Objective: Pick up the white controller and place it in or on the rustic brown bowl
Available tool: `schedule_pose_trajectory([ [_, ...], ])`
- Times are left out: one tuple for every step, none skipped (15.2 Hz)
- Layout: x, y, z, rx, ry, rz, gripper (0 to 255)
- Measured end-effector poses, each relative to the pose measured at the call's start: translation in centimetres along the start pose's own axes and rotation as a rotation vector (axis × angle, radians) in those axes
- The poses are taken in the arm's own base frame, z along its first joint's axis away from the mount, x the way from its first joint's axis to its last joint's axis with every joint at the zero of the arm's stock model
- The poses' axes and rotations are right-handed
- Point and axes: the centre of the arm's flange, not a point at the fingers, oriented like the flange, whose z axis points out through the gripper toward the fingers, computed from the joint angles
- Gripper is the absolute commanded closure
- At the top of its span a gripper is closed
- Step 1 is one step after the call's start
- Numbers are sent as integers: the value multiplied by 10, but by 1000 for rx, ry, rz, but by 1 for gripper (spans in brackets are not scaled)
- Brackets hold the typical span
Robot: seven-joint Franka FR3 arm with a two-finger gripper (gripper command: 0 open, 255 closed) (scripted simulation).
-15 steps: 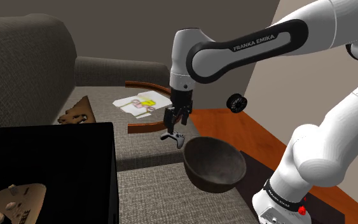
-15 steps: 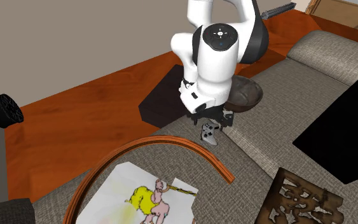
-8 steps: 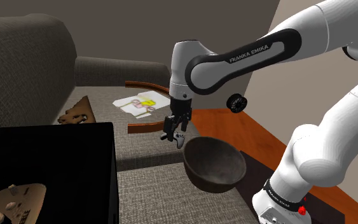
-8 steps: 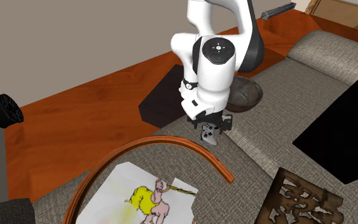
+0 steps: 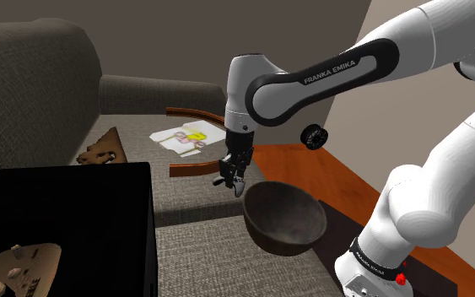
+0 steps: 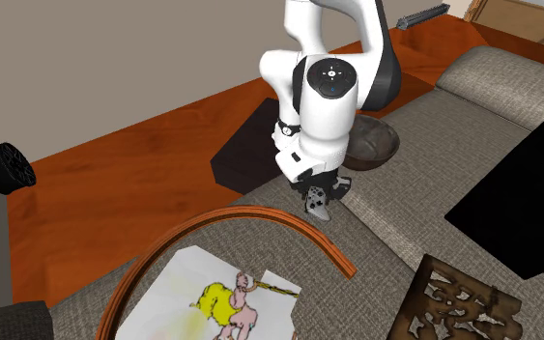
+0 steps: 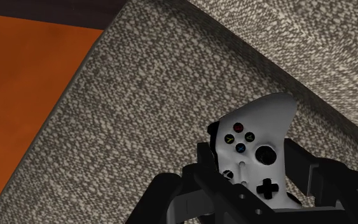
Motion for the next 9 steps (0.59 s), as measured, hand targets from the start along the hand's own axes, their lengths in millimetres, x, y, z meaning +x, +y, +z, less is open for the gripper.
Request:
schedule_pose_trajectory([
  [0, 0, 0, 0, 0, 0, 255],
  [0, 0, 0, 0, 0, 0, 255],
  [0, 0, 0, 0, 0, 0, 255],
  [0, 0, 0, 0, 0, 0, 255],
  [0, 0, 0, 0, 0, 0, 255],
  [0, 0, 0, 0, 0, 0, 255],
  [0, 0, 0, 0, 0, 0, 255],
  [0, 0, 0, 0, 0, 0, 255],
  [0, 0, -2, 0, 0, 0, 255],
])
